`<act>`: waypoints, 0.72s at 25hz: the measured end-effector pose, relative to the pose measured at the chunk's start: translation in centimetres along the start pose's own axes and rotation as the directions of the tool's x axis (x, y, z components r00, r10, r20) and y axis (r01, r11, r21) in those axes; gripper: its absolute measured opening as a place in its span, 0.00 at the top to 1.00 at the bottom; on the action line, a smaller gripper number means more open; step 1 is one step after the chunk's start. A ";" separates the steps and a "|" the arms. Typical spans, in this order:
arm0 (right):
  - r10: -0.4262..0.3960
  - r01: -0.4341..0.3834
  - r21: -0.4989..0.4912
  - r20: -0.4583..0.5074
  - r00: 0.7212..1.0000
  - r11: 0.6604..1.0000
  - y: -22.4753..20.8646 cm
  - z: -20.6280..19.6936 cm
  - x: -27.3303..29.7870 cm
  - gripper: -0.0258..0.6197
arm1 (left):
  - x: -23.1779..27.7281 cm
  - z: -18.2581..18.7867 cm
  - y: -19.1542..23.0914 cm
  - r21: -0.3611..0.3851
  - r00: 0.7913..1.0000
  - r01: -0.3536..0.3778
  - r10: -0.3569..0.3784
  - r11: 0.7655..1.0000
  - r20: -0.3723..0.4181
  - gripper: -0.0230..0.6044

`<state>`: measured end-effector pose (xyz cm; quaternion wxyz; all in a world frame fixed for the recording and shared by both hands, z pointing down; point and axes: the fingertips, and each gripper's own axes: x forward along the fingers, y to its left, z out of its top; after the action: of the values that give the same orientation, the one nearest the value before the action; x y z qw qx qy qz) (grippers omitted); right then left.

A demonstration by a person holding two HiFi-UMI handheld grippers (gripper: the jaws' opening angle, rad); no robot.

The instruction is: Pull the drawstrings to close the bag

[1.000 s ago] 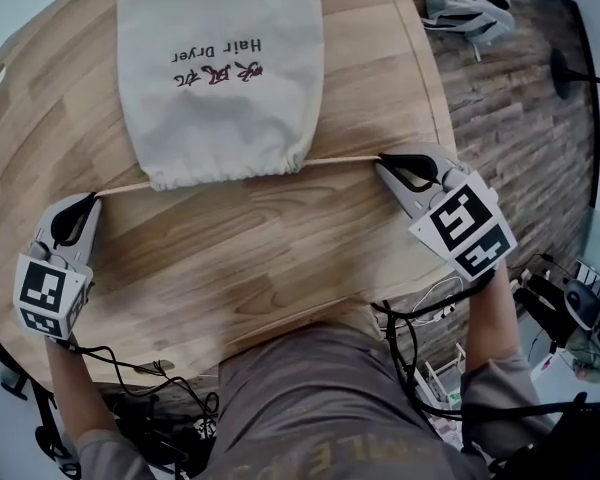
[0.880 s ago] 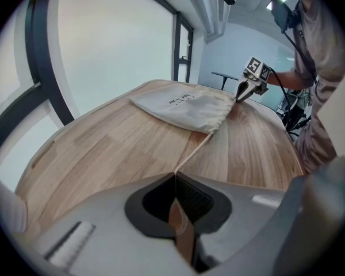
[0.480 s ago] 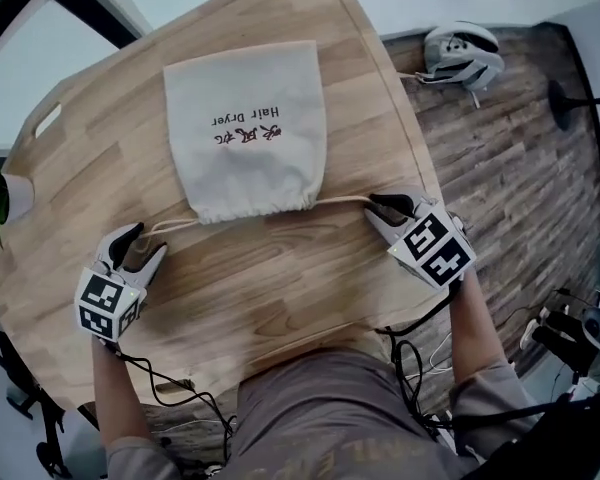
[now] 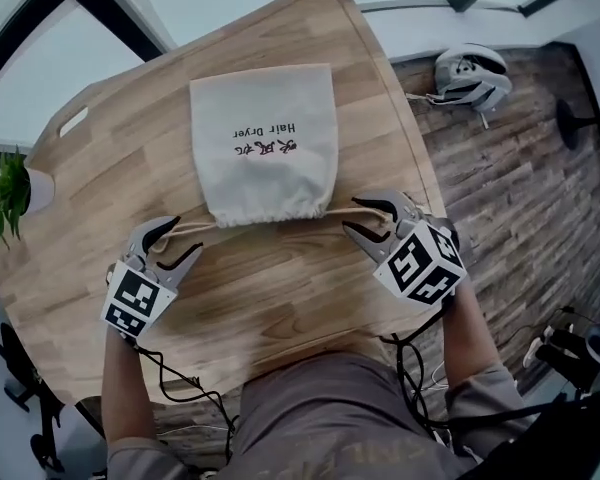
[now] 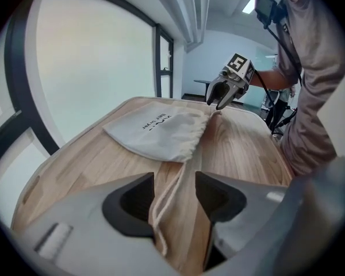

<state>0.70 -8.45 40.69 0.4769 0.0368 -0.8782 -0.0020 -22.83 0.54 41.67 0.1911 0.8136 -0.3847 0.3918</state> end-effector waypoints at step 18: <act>0.095 -0.096 -0.033 -0.034 0.995 0.995 0.8 -1.0 5.0 0.84 | 4.5 -0.4 -0.2 0.134 0.987 0.148 -0.138 0.980 -0.078 0.89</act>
<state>-1.17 -7.93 45.46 0.4914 -0.0136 -0.8708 0.0061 -21.11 -1.27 45.42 0.1745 0.8365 -0.2902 0.4307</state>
